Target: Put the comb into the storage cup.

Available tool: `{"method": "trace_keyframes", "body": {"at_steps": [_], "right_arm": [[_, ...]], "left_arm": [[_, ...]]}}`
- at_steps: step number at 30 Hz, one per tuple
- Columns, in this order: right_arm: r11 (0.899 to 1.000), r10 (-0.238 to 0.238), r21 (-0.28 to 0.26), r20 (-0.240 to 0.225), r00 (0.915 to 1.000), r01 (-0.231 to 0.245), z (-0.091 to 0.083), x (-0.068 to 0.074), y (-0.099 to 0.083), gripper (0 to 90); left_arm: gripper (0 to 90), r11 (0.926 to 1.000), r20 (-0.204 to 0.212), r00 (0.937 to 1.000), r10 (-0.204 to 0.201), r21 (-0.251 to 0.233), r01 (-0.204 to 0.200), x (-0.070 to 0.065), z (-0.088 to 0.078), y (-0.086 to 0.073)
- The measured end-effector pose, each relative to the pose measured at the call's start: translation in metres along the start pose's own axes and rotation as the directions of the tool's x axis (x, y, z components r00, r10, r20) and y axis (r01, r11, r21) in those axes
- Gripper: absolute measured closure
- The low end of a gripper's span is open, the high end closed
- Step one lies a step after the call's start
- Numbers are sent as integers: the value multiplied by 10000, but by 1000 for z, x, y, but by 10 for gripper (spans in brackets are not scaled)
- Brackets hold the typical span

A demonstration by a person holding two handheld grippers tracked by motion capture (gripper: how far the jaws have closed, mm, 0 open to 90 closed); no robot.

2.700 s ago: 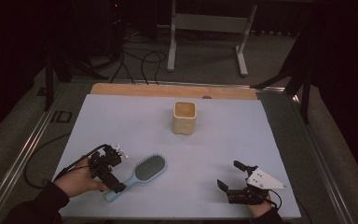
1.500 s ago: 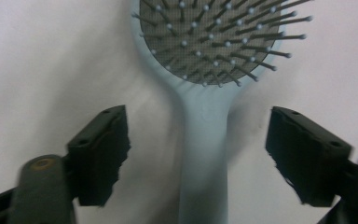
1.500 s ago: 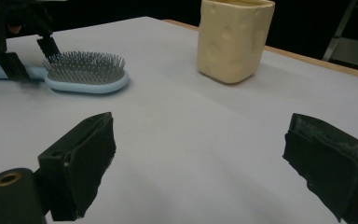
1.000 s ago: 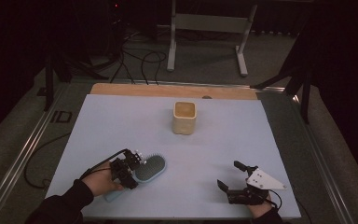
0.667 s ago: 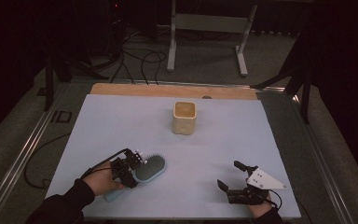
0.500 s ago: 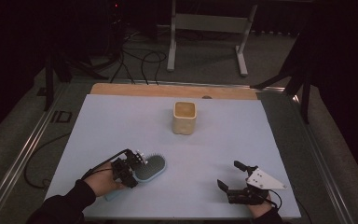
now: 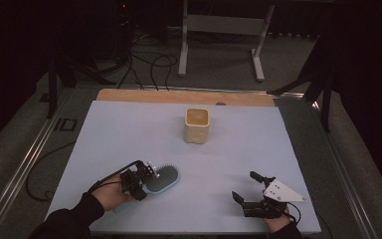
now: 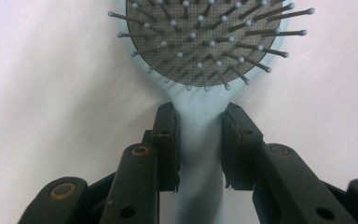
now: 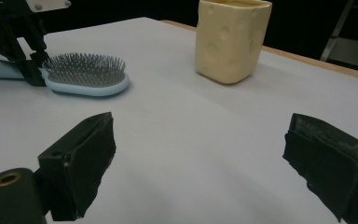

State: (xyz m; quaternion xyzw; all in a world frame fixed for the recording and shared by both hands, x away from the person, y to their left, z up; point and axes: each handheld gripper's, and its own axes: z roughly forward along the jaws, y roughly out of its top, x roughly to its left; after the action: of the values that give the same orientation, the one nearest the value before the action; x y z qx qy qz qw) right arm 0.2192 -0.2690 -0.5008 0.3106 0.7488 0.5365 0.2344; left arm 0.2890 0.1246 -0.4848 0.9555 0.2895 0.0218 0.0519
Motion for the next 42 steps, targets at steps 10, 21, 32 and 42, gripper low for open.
{"method": "trace_keyframes", "body": {"at_steps": [10,21,32,42], "right_arm": [[10000,22,2,24,10000,-22,0,0,0,87],[10000,38,2,16,10000,-38,0,0,0,87],[10000,59,-21,3,10000,-59,0,-1,0,87],[10000,58,-33,4,10000,-58,0,-1,0,87]], "left_arm": [[704,9955,248,9995,210,-927,-186,0,-12,-1],[703,9683,455,9938,1011,-2338,-878,-10,-33,4],[703,9434,584,9886,1386,-3116,-1139,-17,-37,11],[704,8894,757,9757,2054,-4305,-1538,-22,-45,14]]}}
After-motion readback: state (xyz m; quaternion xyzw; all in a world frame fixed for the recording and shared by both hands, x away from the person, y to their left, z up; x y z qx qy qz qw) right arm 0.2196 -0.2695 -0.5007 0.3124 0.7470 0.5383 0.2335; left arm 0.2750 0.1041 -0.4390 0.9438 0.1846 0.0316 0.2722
